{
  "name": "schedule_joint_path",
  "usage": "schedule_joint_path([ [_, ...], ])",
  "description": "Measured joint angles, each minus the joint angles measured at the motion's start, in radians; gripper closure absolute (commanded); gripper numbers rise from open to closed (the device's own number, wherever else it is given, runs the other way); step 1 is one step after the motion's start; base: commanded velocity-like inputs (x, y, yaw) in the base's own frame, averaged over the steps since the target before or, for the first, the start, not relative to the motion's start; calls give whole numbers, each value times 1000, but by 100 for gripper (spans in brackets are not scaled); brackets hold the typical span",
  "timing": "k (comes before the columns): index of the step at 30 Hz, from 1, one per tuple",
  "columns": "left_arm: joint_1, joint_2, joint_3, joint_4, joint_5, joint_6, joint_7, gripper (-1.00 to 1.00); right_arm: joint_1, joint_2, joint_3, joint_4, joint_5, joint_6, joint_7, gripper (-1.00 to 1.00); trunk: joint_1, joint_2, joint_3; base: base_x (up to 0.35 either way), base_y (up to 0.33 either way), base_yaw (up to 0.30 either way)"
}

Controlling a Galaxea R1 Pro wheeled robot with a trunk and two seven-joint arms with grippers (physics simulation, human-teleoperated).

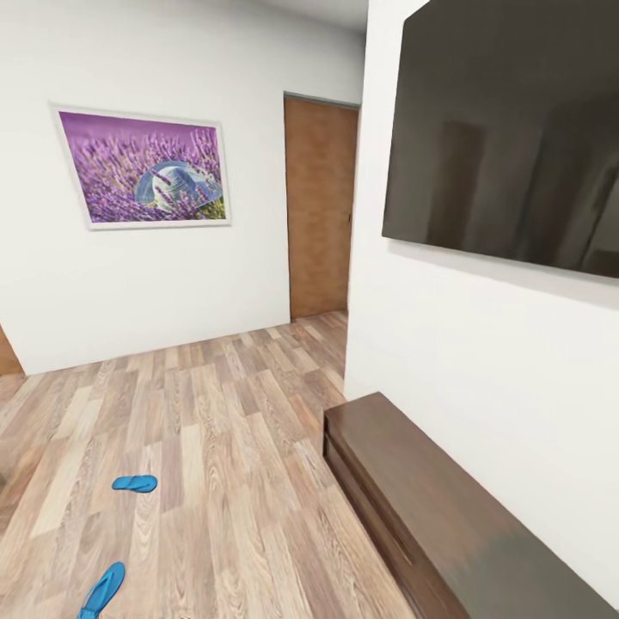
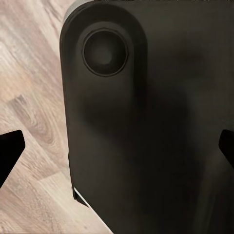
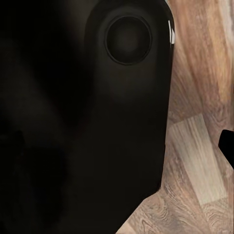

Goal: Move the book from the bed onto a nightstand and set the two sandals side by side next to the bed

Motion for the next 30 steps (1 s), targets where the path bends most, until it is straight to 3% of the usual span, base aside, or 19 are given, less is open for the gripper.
schedule_joint_path([
  [15,0,0,0,1,0,-14,0,-100,0,0,0,0,0,0,0,-100,0,0,0,12,0,267],
  [30,0,1,1,0,1,-18,0,-100,0,0,-1,0,0,-1,0,-100,0,0,0,43,0,34],
])
